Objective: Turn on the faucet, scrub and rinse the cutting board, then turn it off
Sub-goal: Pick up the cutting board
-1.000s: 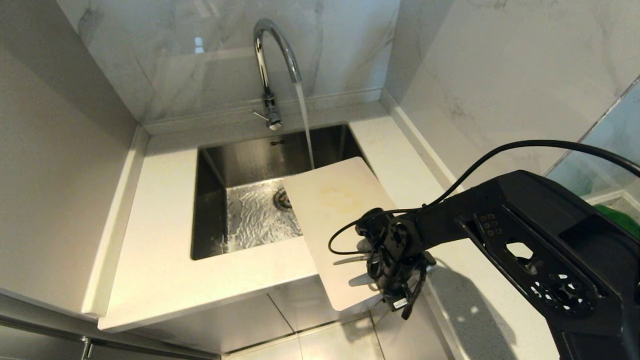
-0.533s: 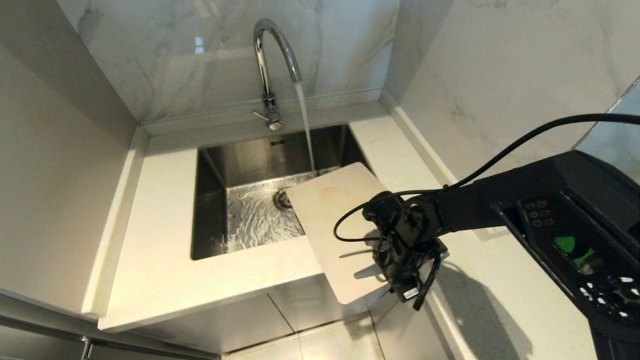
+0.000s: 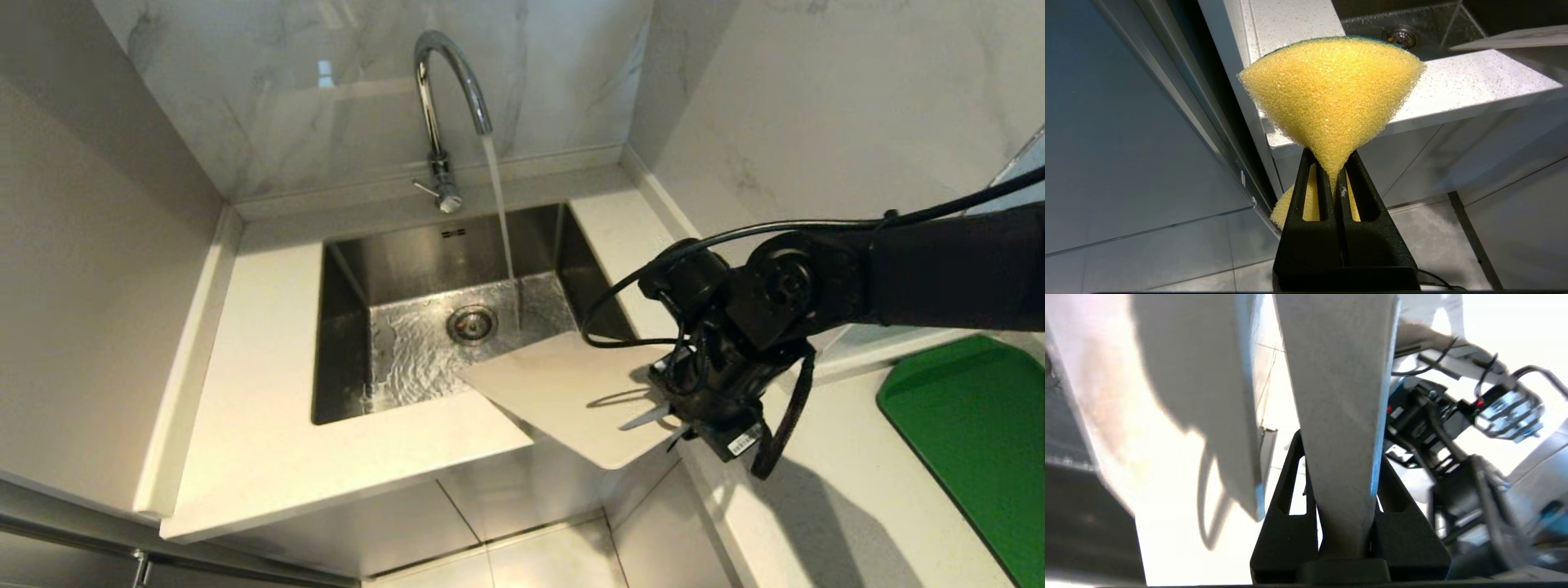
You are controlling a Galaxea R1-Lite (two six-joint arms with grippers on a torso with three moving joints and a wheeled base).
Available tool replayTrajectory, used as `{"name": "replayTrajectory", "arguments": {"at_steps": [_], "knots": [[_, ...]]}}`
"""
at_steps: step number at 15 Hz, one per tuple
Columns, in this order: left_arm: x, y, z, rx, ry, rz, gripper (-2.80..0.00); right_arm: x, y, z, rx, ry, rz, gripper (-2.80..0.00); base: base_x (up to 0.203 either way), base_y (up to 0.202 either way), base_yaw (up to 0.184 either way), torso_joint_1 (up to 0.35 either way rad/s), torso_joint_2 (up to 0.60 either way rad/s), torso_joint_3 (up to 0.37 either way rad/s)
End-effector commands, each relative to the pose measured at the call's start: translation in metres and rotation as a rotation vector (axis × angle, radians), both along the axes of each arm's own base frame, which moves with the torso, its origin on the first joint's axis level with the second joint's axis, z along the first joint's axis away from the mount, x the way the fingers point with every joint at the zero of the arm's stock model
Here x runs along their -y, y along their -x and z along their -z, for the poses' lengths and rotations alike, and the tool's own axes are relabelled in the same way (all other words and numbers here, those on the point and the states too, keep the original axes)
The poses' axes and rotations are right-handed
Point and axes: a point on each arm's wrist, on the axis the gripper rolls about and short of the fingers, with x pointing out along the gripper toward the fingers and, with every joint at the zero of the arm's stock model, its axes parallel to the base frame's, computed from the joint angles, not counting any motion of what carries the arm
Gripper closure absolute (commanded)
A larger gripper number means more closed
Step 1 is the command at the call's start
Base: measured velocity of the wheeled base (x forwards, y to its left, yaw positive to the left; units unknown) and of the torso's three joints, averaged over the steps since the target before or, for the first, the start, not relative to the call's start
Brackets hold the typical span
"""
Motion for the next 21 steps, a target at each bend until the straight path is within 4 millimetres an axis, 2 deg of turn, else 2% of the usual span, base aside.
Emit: {"name": "replayTrajectory", "arguments": {"at_steps": [1, 3, 6, 9, 11, 14, 17, 21], "knots": [[0.0, 0.0, 0.0, 0.004, -0.001, -0.001, 0.0, 0.01, 0.023, -0.039, 0.1, 0.017, -0.104, 0.0, 0.0, 0.0, 0.0, 0.0, 0.0, 0.0], [0.0, 0.0, 0.0, 0.004, 0.0, -0.001, 0.0, 0.014, 0.033, -0.06, 0.17, 0.069, -0.219, 0.0, 0.0, 0.0, 0.0, 0.0, 0.0, 0.0], [0.0, 0.0, 0.0, 0.003, 0.0, -0.001, 0.0, 0.019, 0.042, -0.075, 0.241, 0.198, -0.38, 0.0, 0.0, 0.0, 0.0, 0.0, 0.0, 0.0], [0.0, 0.0, 0.0, 0.004, 0.0, -0.001, 0.0, 0.021, 0.037, -0.094, 0.403, 0.346, -0.481, 0.0, 0.0, 0.0, 0.0, 0.0, 0.0, 0.0], [0.0, 0.0, 0.0, 0.003, 0.0, -0.001, 0.0, 0.022, 0.03, -0.101, 0.489, 0.403, -0.512, 0.0, 0.0, 0.0, 0.0, 0.0, 0.0, 0.0], [0.0, 0.0, 0.0, 0.004, 0.0, -0.001, 0.0, 0.024, 0.024, -0.107, 0.513, 0.407, -0.52, 0.0, 0.0, 0.0, 0.0, 0.0, 0.0, 0.0], [0.0, 0.0, 0.0, 0.004, 0.0, -0.001, 0.0, 0.035, 0.025, -0.113, 0.539, 0.414, -0.579, 0.0, 0.0, 0.0, 0.0, 0.0, 0.0, 0.0], [0.0, 0.0, 0.0, 0.003, 0.0, -0.001, 0.0, 0.04, 0.025, -0.135, 0.625, 0.416, -0.58, 0.0, 0.0, 0.0, 0.0, 0.0, 0.0, 0.0]]}}
